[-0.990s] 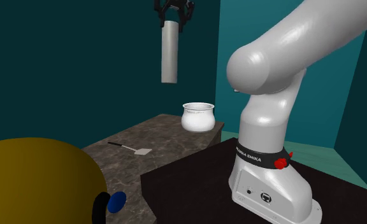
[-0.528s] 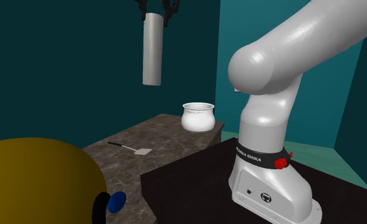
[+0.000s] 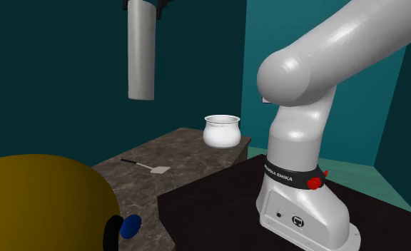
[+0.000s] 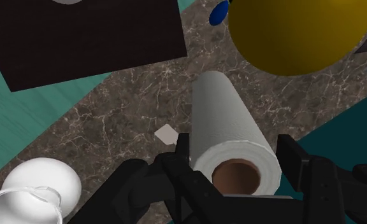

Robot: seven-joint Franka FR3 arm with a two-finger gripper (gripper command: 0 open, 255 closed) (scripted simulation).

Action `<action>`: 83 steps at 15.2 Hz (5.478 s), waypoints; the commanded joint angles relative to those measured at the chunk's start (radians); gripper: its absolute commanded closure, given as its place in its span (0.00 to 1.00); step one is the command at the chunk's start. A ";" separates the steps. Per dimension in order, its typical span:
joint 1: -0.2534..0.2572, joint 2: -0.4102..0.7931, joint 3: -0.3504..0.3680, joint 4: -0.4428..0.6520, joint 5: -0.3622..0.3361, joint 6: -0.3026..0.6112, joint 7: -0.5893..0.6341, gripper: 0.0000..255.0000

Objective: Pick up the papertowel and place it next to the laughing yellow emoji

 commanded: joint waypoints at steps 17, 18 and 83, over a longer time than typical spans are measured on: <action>-0.083 0.226 0.504 0.356 0.113 0.047 0.448 1.00; -0.102 0.246 0.542 0.386 0.109 0.049 0.475 1.00; -0.834 0.050 1.544 0.680 0.359 0.395 0.713 1.00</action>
